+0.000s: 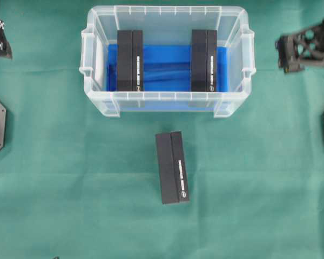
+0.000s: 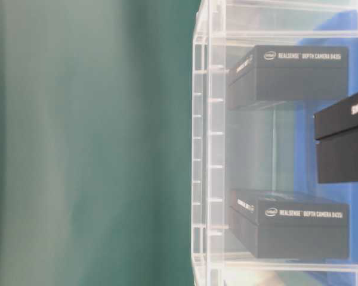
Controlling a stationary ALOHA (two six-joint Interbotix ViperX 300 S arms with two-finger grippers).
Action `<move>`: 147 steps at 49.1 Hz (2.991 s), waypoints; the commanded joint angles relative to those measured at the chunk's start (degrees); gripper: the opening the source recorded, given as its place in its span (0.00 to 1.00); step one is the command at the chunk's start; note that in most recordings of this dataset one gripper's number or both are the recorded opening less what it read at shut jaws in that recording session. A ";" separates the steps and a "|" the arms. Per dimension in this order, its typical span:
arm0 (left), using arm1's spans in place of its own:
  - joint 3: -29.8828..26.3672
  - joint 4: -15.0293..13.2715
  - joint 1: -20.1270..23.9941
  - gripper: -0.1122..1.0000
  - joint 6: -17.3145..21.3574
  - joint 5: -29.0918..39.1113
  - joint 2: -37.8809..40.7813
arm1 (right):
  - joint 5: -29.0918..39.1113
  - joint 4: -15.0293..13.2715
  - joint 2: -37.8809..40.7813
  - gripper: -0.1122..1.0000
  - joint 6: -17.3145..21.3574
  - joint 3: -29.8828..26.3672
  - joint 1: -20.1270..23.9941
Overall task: Take out the box from the case.
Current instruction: 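Open the right gripper and withdraw it to the right side, then move the left gripper over the left black box in the bin, then lower the open left gripper around the left black box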
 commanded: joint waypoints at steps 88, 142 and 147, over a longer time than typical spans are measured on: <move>-36.21 0.62 -11.25 0.91 -2.02 -5.01 40.61 | -2.02 1.23 1.23 0.94 -6.33 -0.44 -6.42; -39.20 2.81 -11.43 0.91 -3.34 -0.97 43.42 | -2.90 1.32 1.14 0.94 -6.24 -0.44 -5.89; -39.20 2.90 -11.34 0.91 -3.34 -0.97 43.42 | -2.99 1.32 1.23 0.94 -6.24 -0.44 -5.89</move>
